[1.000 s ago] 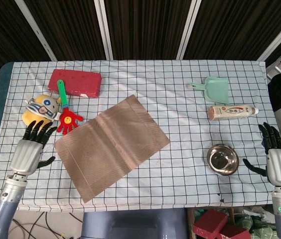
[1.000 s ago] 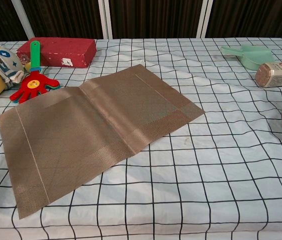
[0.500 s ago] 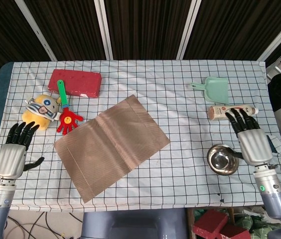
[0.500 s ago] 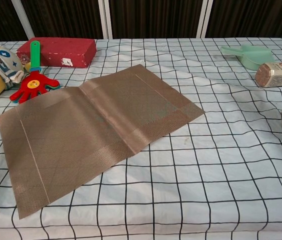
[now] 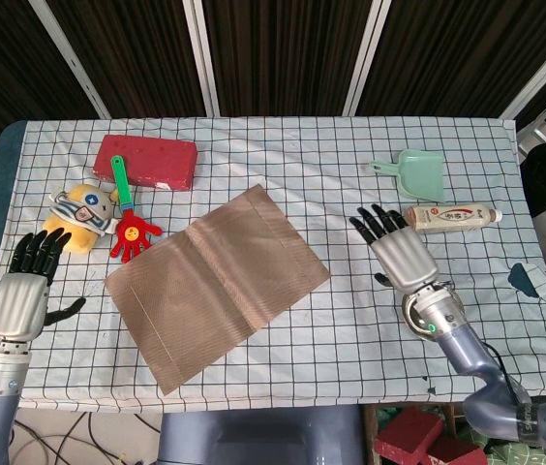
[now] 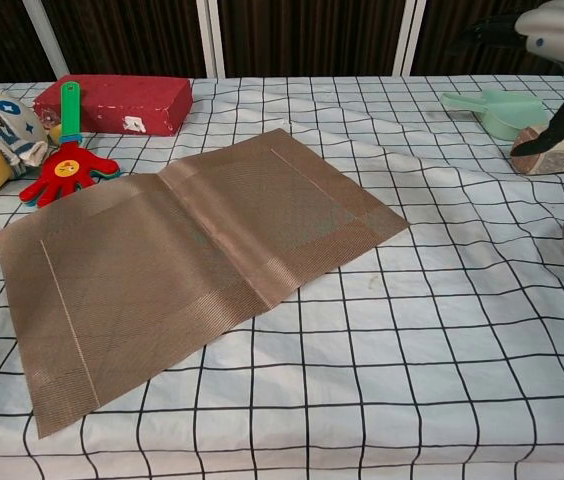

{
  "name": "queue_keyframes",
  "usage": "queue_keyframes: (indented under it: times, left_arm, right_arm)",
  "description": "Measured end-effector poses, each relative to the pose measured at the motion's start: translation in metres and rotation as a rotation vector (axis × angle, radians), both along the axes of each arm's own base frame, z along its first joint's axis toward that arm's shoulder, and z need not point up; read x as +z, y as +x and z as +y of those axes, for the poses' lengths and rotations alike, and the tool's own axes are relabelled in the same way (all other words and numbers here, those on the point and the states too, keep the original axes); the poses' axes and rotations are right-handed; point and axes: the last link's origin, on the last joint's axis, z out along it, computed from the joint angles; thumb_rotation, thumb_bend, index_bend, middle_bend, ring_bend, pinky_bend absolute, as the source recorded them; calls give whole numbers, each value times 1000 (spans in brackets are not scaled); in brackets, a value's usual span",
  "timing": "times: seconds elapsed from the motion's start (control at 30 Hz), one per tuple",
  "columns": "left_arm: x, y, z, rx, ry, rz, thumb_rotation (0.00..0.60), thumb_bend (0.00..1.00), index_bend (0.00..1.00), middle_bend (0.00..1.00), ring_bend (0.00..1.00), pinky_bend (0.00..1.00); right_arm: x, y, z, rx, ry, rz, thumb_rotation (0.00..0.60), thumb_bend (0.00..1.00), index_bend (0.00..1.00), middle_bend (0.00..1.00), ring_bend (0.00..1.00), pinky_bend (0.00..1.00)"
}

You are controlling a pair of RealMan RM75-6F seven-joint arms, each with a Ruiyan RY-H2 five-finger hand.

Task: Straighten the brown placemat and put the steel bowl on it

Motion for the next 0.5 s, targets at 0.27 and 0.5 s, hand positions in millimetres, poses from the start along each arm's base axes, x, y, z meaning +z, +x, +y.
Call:
queue_keyframes:
  times: [0.27,0.5]
  left_arm:
    - [-2,-1,7,9,-5,-6,600,40,33,37,0,0]
    - [-3,-3,11,22,-5,-9,600,40,33,37,0,0]
  right_arm:
    - [-34,6,-13,4,49,14,600,38,132,73,61,186]
    - [-63,5,-18,-17,96,-8,600,45,198,90,75,188]
